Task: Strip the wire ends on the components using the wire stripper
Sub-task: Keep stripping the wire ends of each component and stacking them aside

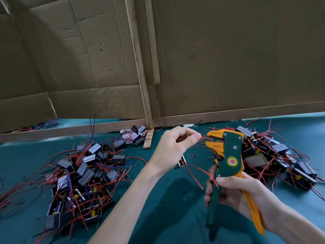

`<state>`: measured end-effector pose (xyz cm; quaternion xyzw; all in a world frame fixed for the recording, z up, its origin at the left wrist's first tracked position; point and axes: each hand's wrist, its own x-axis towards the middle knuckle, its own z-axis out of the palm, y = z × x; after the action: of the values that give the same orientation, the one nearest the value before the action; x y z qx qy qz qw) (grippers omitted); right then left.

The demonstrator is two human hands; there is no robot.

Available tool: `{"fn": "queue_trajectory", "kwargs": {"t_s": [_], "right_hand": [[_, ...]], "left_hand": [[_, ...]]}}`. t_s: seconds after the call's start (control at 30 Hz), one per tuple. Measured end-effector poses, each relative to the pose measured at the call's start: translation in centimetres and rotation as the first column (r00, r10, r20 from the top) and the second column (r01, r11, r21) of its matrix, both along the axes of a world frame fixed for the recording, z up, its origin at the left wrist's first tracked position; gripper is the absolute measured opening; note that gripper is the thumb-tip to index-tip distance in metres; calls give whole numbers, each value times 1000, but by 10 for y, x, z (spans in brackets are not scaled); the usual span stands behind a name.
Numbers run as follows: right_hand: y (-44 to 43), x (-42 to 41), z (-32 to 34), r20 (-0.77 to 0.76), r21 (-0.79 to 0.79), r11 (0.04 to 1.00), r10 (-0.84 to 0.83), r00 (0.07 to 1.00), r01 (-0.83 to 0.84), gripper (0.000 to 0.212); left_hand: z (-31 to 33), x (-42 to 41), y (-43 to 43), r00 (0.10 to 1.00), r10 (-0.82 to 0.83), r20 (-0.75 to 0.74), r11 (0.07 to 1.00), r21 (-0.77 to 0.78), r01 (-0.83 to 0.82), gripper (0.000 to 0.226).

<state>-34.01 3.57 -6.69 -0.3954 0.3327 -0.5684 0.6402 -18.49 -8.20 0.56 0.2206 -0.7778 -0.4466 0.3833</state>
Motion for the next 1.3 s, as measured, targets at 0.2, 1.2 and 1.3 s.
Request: {"fn": "queue_trajectory", "kwargs": {"t_s": [0.2, 1.2, 1.3], "right_hand": [[3, 1, 3, -28, -21, 1000, -6, 1000, 6, 38], [3, 9, 1, 59, 70, 996, -58, 997, 54, 58], [2, 6, 3, 13, 49, 994, -100, 995, 100, 53]], "left_hand": [[1, -1, 4, 1000, -15, 25, 999, 49, 14, 11], [7, 4, -7, 938, 127, 322, 987, -137, -87, 17], [14, 3, -3, 972, 25, 235, 1000, 9, -28, 20]]}}
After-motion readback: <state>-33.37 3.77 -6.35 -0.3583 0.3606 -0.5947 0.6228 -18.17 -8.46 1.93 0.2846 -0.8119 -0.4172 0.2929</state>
